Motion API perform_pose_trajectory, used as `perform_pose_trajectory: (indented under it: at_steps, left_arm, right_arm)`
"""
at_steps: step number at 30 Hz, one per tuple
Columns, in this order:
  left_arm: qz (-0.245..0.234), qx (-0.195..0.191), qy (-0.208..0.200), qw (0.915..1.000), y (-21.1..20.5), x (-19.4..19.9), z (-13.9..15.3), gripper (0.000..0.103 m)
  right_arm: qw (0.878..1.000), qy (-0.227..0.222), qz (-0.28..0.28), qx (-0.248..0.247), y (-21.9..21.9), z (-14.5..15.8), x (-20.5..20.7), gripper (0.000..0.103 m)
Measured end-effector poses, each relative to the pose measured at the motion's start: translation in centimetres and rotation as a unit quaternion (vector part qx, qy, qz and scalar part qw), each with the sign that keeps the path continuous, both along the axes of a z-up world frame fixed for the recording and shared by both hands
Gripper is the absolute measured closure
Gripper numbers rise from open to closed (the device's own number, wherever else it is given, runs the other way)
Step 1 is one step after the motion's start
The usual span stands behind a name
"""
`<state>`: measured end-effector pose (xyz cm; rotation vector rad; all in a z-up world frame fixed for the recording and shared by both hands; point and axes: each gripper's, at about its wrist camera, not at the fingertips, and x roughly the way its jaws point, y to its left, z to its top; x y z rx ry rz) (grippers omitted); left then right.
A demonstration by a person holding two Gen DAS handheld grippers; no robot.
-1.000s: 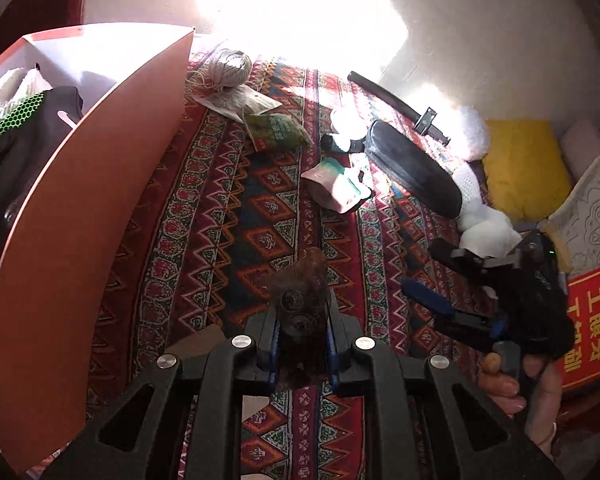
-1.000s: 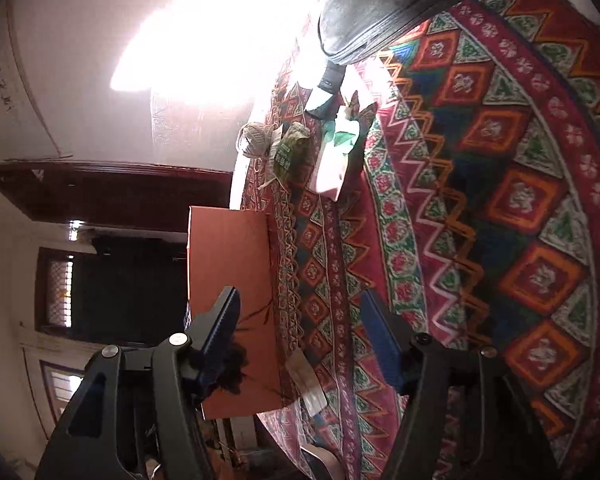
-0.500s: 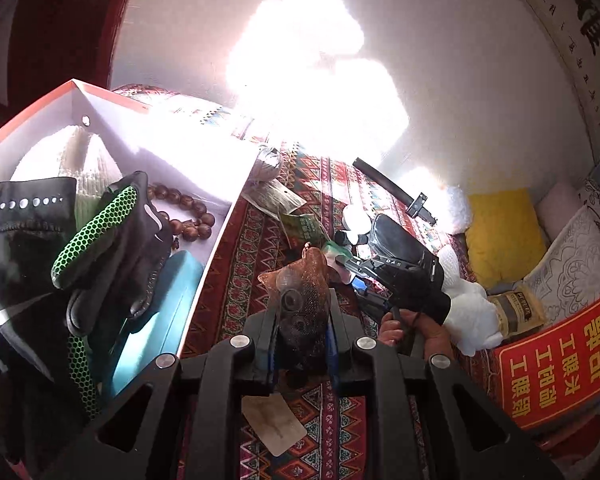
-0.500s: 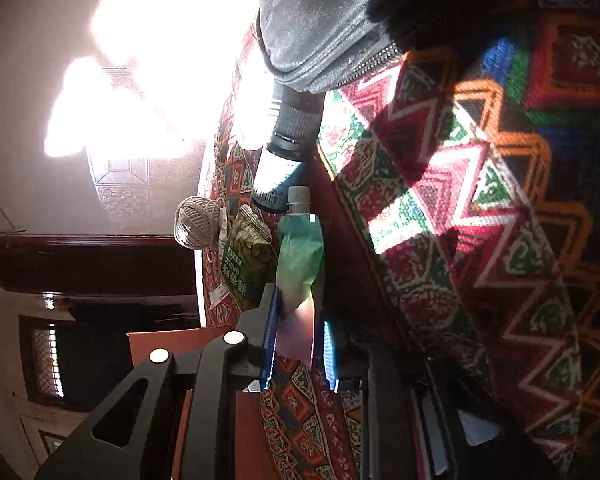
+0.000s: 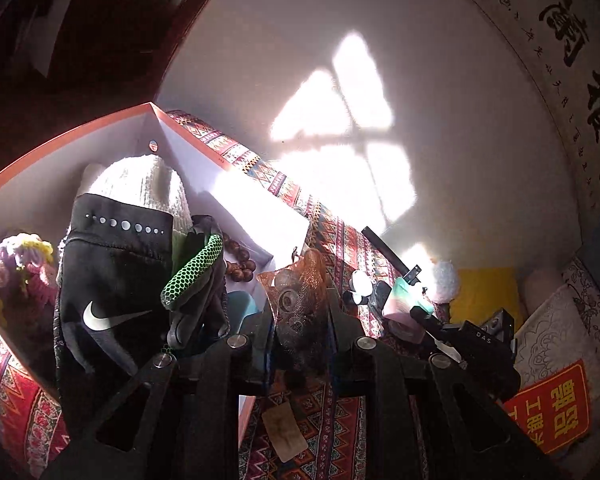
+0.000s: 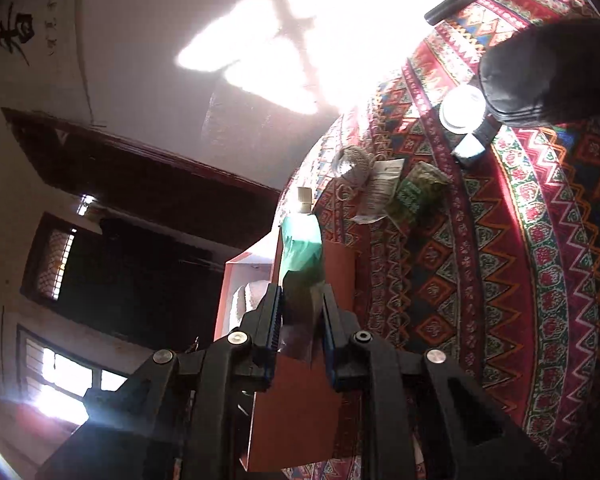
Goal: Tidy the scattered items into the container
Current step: 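Carry the tassel and green tube into the box and open both grippers, then move the left gripper to the dark bottle with blue label and grasp it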
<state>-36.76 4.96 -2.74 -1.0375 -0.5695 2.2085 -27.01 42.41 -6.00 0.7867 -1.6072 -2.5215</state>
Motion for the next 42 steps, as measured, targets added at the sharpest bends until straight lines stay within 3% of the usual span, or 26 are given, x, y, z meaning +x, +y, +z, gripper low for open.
perform_pose_trajectory:
  at_steps: [6, 8, 13, 15, 17, 18, 20, 24, 29, 35, 38, 42]
  left_arm:
    - [0.044, 0.005, 0.051, 0.9977, -4.5, -0.1, 2.7, 0.088]
    - [0.054, -0.009, 0.065, 0.9964, -5.4, -0.5, 3.0, 0.087]
    - [0.053, -0.024, 0.078, 0.9953, -5.2, -2.9, 2.7, 0.086]
    - [0.043, -0.036, 0.083, 0.9950, -4.5, -3.3, 2.2, 0.075]
    - [0.040, -0.046, 0.083, 0.9947, -3.9, -3.4, 1.9, 0.032]
    - [0.041, -0.047, 0.087, 0.9943, -3.7, -3.1, 2.0, 0.024]
    - [0.045, -0.045, 0.107, 0.9922, -3.7, -2.4, 2.7, 0.016]
    - [0.063, -0.034, 0.125, 0.9896, -4.5, -1.3, 3.6, 0.000]
    - [0.054, -0.023, 0.112, 0.9920, -4.0, -0.9, 3.4, 0.000]
    - [0.005, -0.058, 0.127, 0.9902, 1.0, 1.3, 3.3, 0.000]
    - [-0.028, -0.089, 0.143, 0.9853, 4.9, 3.1, 2.7, 0.000]
    - [-0.079, -0.138, 0.153, 0.9754, 10.8, 5.3, 0.8, 0.000]
  right_arm:
    - [0.988, 0.041, 0.093, 0.115, -9.9, 8.1, -4.2, 0.086]
    - [0.979, 0.039, 0.117, 0.160, -12.8, 9.2, -5.0, 0.086]
    - [0.963, 0.009, 0.156, 0.221, -18.1, 8.6, -7.9, 0.086]
    - [0.954, -0.027, 0.154, 0.255, -19.6, 8.2, -8.7, 0.082]
    - [0.937, -0.067, 0.127, 0.319, -20.8, 7.8, -9.2, 0.076]
    - [0.932, -0.070, 0.114, 0.338, -21.0, 8.0, -9.0, 0.055]
    - [0.933, -0.053, 0.093, 0.345, -20.7, 8.4, -8.0, 0.027]
    - [0.924, -0.033, 0.074, 0.373, -19.8, 10.0, -6.0, 0.027]
    - [0.933, -0.020, 0.048, 0.357, -17.2, 11.4, -2.9, 0.027]
    - [0.950, -0.017, -0.019, 0.310, -11.1, 11.3, 3.3, 0.027]
    - [0.963, -0.017, -0.080, 0.257, -6.2, 9.7, 7.3, 0.025]
    - [0.972, -0.030, -0.155, 0.173, 0.3, 5.5, 12.9, 0.024]
